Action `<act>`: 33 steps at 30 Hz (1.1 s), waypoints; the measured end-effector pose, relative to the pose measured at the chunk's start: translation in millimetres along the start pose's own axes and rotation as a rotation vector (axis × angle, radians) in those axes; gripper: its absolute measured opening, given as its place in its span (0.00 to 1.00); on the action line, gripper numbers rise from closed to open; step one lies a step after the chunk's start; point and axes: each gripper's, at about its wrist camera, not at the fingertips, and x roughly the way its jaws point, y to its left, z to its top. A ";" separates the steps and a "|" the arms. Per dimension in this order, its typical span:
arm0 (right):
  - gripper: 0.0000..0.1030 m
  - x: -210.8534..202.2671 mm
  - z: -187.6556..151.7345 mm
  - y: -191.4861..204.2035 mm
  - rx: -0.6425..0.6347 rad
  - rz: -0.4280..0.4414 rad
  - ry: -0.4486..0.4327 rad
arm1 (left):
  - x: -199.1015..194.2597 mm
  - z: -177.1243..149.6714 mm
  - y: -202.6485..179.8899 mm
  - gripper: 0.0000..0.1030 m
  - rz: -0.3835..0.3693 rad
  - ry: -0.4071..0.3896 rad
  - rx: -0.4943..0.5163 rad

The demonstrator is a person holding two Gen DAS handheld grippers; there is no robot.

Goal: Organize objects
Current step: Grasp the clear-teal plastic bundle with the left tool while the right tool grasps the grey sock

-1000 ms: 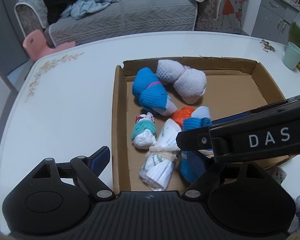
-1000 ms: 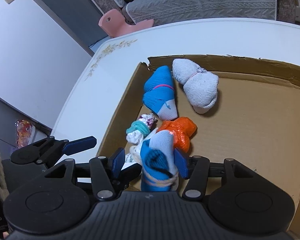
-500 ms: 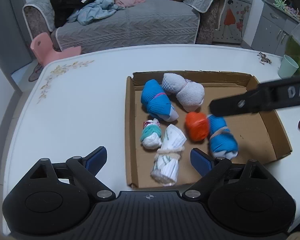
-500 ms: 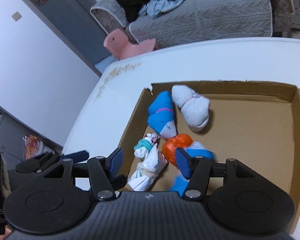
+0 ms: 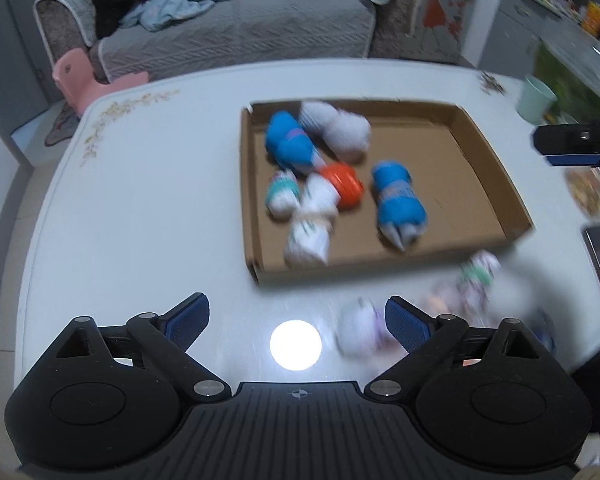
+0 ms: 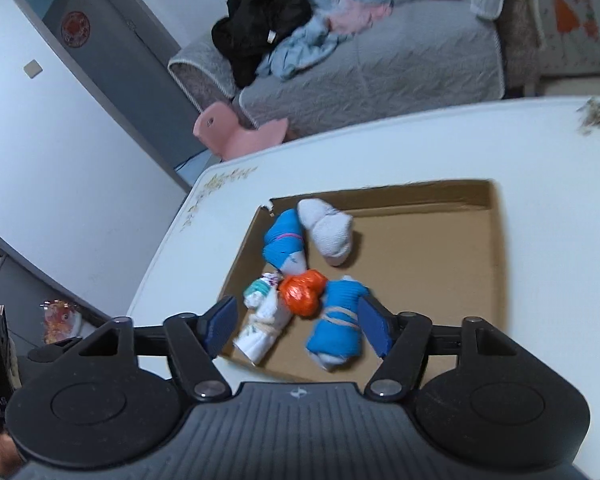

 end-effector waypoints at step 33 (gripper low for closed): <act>0.55 27.7 -143.7 -39.4 0.115 -0.362 0.298 | 46.2 -127.2 -51.7 0.86 0.095 0.058 -0.182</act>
